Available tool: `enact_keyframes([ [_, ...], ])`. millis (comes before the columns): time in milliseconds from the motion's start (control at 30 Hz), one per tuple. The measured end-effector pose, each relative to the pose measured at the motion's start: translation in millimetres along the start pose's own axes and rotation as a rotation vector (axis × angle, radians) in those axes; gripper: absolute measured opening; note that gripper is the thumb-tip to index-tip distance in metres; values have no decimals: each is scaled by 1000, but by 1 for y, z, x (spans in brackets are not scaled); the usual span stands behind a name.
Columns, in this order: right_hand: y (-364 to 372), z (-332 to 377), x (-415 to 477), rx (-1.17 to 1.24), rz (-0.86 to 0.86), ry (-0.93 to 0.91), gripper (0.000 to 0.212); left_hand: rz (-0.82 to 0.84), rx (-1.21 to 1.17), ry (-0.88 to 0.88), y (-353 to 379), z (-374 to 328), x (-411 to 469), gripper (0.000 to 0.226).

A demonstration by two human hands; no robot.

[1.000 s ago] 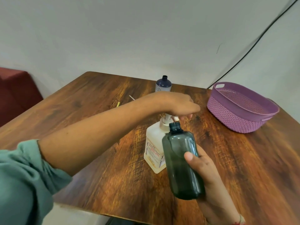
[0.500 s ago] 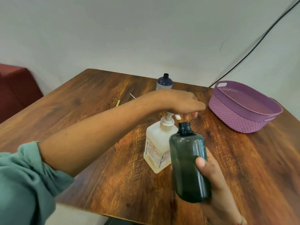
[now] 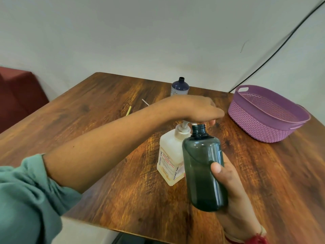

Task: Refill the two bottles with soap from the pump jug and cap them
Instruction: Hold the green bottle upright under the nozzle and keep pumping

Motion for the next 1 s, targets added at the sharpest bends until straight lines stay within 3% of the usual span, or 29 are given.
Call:
enact_keyframes([
  [133, 2, -3, 0, -10, -17, 8, 89, -48, 19, -28, 2, 5, -2, 34],
  [367, 4, 5, -3, 33, -16, 0, 83, 50, 195, -46, -1, -5, -3, 36],
  [533, 4, 3, -3, 6, -16, 18, 80, -10, 6, -19, 5, 4, 0, 33],
  [800, 6, 7, -7, 13, -12, 22, 78, -51, 103, -3, -4, -3, -2, 31],
  [1000, 6, 2, -7, -34, -21, 47, 80, -87, -3, -24, 2, 7, -1, 29],
])
Point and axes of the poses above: each hand's wrist, its own x-axis towards the middle knuckle, its own y-axis out of the palm, z = x × y, the point moved 7 cm from there along x, towards the middle knuckle, and after that the axes turned 11 degrees about -x, right-handed, at the moved point
